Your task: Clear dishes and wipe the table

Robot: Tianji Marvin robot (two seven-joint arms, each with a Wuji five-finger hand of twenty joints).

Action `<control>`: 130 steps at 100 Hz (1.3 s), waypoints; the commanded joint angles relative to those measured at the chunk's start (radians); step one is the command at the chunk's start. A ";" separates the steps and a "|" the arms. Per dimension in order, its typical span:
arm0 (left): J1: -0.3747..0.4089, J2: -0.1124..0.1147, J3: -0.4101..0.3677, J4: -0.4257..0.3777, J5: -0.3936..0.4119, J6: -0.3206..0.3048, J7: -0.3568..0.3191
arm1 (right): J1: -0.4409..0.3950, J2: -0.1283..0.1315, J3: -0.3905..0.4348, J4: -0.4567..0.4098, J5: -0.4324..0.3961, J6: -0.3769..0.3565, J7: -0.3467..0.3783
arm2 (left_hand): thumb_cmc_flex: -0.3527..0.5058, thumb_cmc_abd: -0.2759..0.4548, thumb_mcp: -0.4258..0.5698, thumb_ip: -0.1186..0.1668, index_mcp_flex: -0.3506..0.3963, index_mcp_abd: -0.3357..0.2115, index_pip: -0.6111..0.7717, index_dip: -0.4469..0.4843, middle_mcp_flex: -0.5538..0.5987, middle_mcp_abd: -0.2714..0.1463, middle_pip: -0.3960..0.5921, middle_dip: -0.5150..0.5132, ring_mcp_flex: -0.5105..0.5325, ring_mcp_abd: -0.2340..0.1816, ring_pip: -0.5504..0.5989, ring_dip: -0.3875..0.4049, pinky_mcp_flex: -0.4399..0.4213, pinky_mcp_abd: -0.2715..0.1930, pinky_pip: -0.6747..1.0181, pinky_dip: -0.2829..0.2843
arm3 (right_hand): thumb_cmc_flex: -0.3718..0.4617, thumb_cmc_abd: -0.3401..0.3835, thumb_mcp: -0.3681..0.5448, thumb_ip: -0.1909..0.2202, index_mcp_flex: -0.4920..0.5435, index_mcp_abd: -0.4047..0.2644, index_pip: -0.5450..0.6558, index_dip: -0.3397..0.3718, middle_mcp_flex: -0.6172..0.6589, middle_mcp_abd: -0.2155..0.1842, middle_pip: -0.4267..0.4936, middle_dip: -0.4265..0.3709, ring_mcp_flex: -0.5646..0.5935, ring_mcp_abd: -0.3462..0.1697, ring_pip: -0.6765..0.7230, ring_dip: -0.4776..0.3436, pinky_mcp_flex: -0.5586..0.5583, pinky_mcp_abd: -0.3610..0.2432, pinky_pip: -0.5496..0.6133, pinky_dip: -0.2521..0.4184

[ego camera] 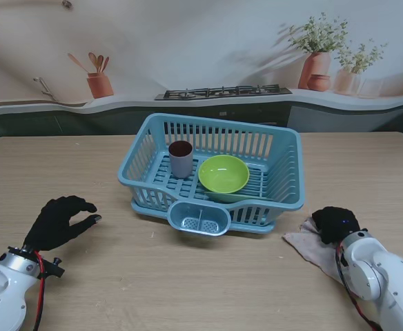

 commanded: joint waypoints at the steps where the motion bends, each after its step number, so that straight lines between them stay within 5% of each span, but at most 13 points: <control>1: 0.002 -0.002 0.001 -0.007 -0.012 0.001 -0.023 | -0.064 0.000 -0.001 0.015 -0.006 -0.020 0.033 | 0.010 0.036 -0.017 0.027 0.040 0.013 -0.010 0.010 0.005 0.025 -0.004 -0.018 -0.012 0.041 -0.003 -0.008 -0.010 0.011 0.006 0.006 | 0.012 0.052 0.008 -0.023 0.102 -0.052 -0.112 -0.060 0.015 0.025 -0.007 -0.014 0.021 0.038 0.022 0.008 -0.015 -0.053 0.021 0.023; 28: 0.005 -0.004 -0.002 -0.005 -0.013 -0.005 -0.015 | -0.196 -0.003 0.111 -0.090 -0.013 -0.107 0.071 | 0.011 0.036 -0.017 0.027 0.040 0.013 -0.010 0.010 0.005 0.026 -0.004 -0.018 -0.013 0.043 -0.003 -0.008 -0.011 0.011 0.006 0.006 | 0.013 0.052 0.009 -0.023 0.104 -0.052 -0.114 -0.056 0.016 0.026 -0.008 -0.011 0.027 0.034 0.017 0.003 -0.016 -0.050 0.019 0.024; 48: 0.007 -0.005 -0.005 -0.003 -0.008 -0.011 -0.005 | -0.191 0.002 0.122 -0.090 -0.035 -0.145 0.077 | 0.011 0.035 -0.018 0.027 0.041 0.013 -0.010 0.011 0.007 0.025 -0.003 -0.018 -0.012 0.042 -0.003 -0.008 -0.011 0.011 0.006 0.006 | 0.012 0.055 0.009 -0.023 0.103 -0.053 -0.115 -0.054 0.015 0.026 -0.008 -0.010 0.026 0.033 0.017 0.002 -0.016 -0.048 0.018 0.025; 94: 0.013 -0.009 -0.010 -0.003 0.001 -0.015 0.016 | 0.054 0.017 -0.055 0.125 -0.044 -0.088 -0.016 | 0.011 0.037 -0.020 0.027 0.039 0.011 -0.010 0.011 0.006 0.026 -0.003 -0.018 -0.012 0.041 -0.002 -0.008 -0.011 0.009 0.007 0.006 | 0.002 0.032 0.032 -0.017 0.125 -0.091 -0.102 -0.054 0.034 -0.011 -0.015 -0.017 0.028 0.027 0.007 -0.005 -0.025 -0.050 -0.005 0.021; 130: 0.020 -0.011 -0.016 -0.004 0.006 -0.021 0.030 | 0.248 0.016 -0.238 0.280 -0.013 0.030 -0.093 | 0.011 0.040 -0.026 0.028 0.039 0.013 -0.011 0.011 0.004 0.024 -0.004 -0.018 -0.014 0.041 -0.003 -0.008 -0.012 0.008 0.006 0.006 | 0.001 0.031 0.032 -0.017 0.127 -0.097 -0.100 -0.058 0.037 -0.015 -0.020 -0.015 0.029 0.026 0.004 -0.003 -0.020 -0.056 -0.006 0.022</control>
